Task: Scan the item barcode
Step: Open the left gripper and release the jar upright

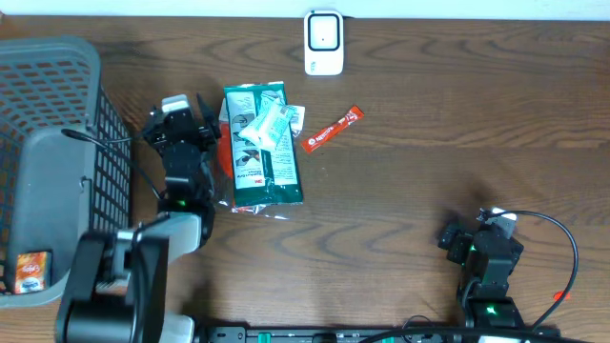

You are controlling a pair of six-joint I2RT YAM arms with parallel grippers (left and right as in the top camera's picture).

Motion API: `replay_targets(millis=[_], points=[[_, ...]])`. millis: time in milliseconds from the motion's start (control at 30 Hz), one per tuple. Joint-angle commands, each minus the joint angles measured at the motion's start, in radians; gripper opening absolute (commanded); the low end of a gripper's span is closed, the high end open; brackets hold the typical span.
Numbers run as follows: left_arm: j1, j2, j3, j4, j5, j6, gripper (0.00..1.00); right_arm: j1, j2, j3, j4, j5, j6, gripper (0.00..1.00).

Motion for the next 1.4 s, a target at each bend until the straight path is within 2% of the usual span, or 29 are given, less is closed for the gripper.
replay_targets(millis=[0, 167, 367, 667, 767, 1000, 1167, 1367], points=[[-0.033, -0.05, -0.002, -0.06, -0.012, -0.007, 0.84, 0.002, 0.0, -0.002, 0.01, 0.015, 0.0, 0.99], [-0.071, -0.053, -0.001, -0.05, -0.011, -0.076, 0.84, 0.002, 0.0, -0.002, 0.012, 0.014, 0.013, 0.99], [-0.144, -0.072, 0.005, 0.133, -0.012, -0.074, 0.85, 0.002, 0.0, -0.002, 0.01, 0.014, 0.032, 0.99], [-0.183, -0.294, 0.047, 0.146, -0.012, -0.061, 0.84, 0.002, 0.0, -0.002, 0.011, 0.014, 0.058, 0.99], [-0.183, -0.39, 0.094, 0.063, -0.012, 0.028, 0.85, 0.002, 0.0, -0.002, 0.014, 0.014, 0.061, 0.99], [-0.182, -0.565, 0.277, -0.247, -0.013, 0.235, 0.85, 0.002, 0.0, -0.002, 0.033, 0.007, 0.061, 0.99], [-0.182, -0.617, 0.387, -0.351, -0.013, 0.312, 0.85, 0.002, 0.0, -0.002, 0.038, 0.007, 0.061, 0.99], [-0.182, -0.621, 0.482, -0.496, -0.072, 0.52, 0.85, 0.002, 0.0, -0.002, 0.039, 0.007, 0.079, 0.99]])
